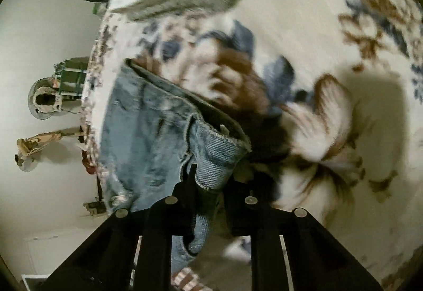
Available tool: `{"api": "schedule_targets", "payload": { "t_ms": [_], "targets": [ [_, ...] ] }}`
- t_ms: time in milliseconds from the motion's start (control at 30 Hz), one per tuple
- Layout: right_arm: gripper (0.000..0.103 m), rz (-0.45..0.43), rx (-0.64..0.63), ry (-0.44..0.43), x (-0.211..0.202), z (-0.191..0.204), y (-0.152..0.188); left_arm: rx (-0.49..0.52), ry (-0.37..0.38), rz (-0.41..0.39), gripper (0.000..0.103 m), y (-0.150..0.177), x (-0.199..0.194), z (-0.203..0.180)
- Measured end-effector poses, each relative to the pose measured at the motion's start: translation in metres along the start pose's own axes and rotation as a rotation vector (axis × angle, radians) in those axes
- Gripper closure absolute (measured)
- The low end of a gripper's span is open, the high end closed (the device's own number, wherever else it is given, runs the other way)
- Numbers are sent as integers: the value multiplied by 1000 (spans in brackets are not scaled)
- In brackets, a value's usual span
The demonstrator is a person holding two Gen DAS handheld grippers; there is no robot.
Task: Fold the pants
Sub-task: 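Grasp the shorts' waistband with the right tool while the left tool grasps the frayed hem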
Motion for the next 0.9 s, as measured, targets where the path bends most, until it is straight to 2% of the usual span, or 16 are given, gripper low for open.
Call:
{"api": "schedule_targets", "payload": {
  "t_ms": [200,433,667,900],
  "targets": [
    [87,-44,-74,13,-30,65,-6,-78,33,-45,99,-32,-27,37],
    [87,-74,-130,47,-24,146,-33,-108,44,-63,99,-80,-23,100],
    [87,-57,-136,68,32,221,-74,-152,32,-43,99,-124,7,167],
    [87,-6,-172,166,109,265,-109,-221,21,18,99,-161,62,224]
  ]
}}
Point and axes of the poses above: each gripper's, at about its wrist camera, not at the fingertips, and x roughly the way its jaws point, z to its left, y to its underside, the point moved 4 cm from there along x, roughly the way its jaws point, and after that the axes turned 4 degrees about z, right-handed, at the moved point
